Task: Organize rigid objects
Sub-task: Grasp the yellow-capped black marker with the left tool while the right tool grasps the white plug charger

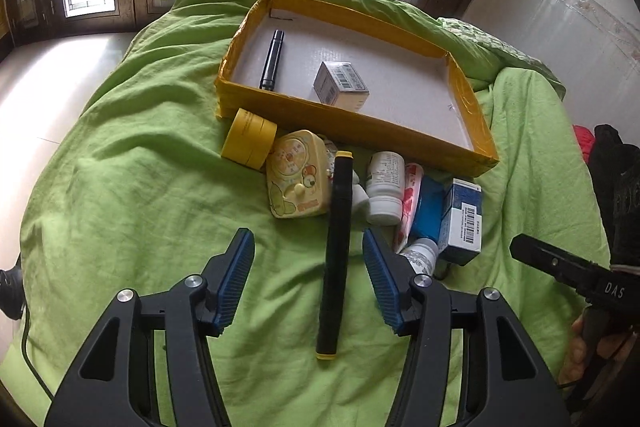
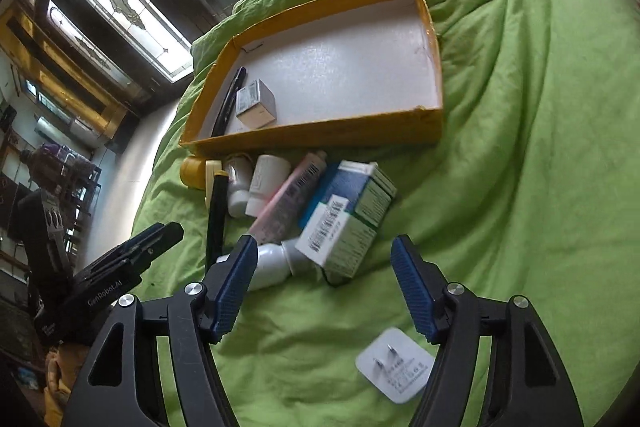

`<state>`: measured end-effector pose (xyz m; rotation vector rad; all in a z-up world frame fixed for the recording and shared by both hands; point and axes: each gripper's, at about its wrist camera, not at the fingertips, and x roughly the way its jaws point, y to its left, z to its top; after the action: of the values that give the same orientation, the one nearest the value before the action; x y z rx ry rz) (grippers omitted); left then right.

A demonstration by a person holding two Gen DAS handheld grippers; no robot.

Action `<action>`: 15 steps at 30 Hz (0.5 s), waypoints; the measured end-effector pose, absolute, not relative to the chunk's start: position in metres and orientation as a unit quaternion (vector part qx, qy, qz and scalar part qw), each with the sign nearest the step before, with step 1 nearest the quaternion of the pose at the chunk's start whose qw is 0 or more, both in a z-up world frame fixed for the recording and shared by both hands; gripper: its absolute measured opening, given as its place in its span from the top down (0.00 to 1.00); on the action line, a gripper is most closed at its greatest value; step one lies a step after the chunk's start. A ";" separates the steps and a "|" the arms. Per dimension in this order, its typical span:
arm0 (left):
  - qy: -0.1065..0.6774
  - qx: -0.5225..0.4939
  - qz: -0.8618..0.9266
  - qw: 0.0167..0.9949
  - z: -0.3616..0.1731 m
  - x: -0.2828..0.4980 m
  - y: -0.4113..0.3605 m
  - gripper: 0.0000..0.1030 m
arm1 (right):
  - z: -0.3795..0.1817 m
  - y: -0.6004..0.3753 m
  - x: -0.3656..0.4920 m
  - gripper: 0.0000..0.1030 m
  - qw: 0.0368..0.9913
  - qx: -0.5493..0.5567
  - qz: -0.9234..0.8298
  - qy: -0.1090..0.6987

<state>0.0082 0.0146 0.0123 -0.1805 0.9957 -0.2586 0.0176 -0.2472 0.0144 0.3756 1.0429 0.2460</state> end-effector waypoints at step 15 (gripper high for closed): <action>0.493 -0.066 -0.112 0.860 0.000 0.007 0.000 0.46 | 0.012 -0.244 -0.001 0.41 0.856 0.164 0.109 0.479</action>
<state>0.0066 0.0005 0.0002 -0.1380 1.0339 -0.2353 -0.0014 -0.2441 0.0117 0.3442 1.0067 0.2294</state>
